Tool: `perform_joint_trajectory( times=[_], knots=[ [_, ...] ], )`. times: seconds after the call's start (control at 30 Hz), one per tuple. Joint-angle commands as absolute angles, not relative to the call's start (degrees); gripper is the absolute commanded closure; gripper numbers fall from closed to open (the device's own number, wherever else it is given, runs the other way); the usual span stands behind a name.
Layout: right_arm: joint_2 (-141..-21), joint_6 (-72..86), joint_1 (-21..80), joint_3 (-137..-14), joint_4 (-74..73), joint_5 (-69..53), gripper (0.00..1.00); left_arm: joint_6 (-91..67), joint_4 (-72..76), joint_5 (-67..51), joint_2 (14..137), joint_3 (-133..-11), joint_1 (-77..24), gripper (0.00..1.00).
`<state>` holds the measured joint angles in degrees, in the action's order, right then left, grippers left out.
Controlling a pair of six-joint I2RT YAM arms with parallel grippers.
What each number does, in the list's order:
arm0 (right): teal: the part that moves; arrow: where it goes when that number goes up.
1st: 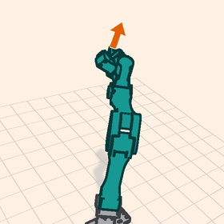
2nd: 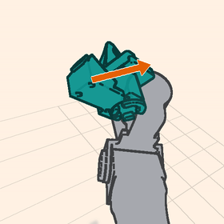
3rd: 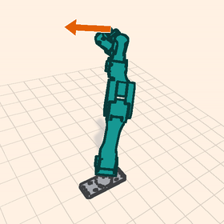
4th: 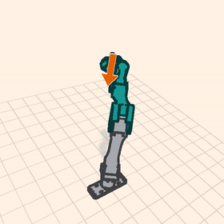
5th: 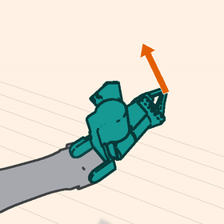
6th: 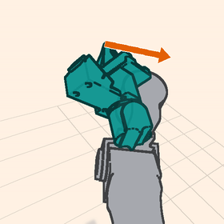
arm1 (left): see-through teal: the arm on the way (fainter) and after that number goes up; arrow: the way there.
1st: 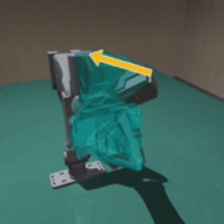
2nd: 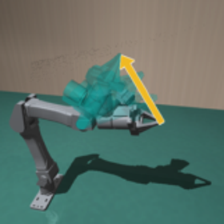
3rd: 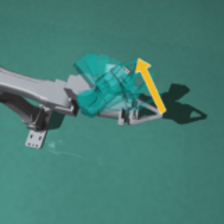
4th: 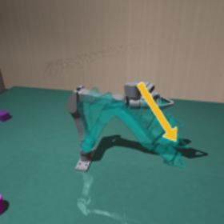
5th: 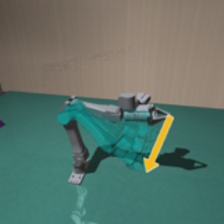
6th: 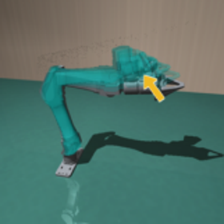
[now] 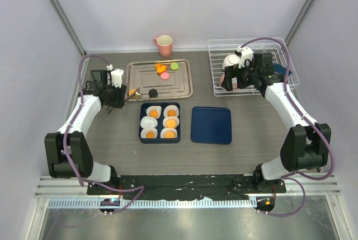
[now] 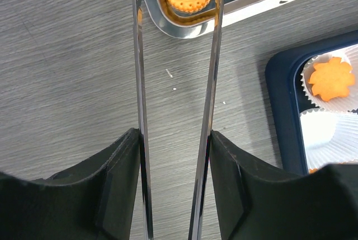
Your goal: Pack the cookies
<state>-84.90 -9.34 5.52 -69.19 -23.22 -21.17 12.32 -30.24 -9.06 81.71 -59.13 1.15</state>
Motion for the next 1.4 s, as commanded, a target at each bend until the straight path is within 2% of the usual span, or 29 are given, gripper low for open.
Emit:
perform_joint_trajectory(
  times=[0.0, 0.97, 1.37],
  knots=[
    [-84.6, -10.0, 5.5, -69.7, -22.6, -21.9, 0.0, 13.2, -28.0, -9.9, 82.0, -59.9, 1.9, 0.46],
    [-84.5, -9.9, 5.5, -69.6, -22.6, -22.1, 0.0, 11.5, -35.6, -15.6, 84.1, -63.2, 4.3, 0.47],
    [-84.5, -9.9, 5.5, -69.7, -22.5, -22.1, 0.0, 12.1, -36.7, -16.9, 85.2, -63.4, 4.5, 0.57]
  ],
)
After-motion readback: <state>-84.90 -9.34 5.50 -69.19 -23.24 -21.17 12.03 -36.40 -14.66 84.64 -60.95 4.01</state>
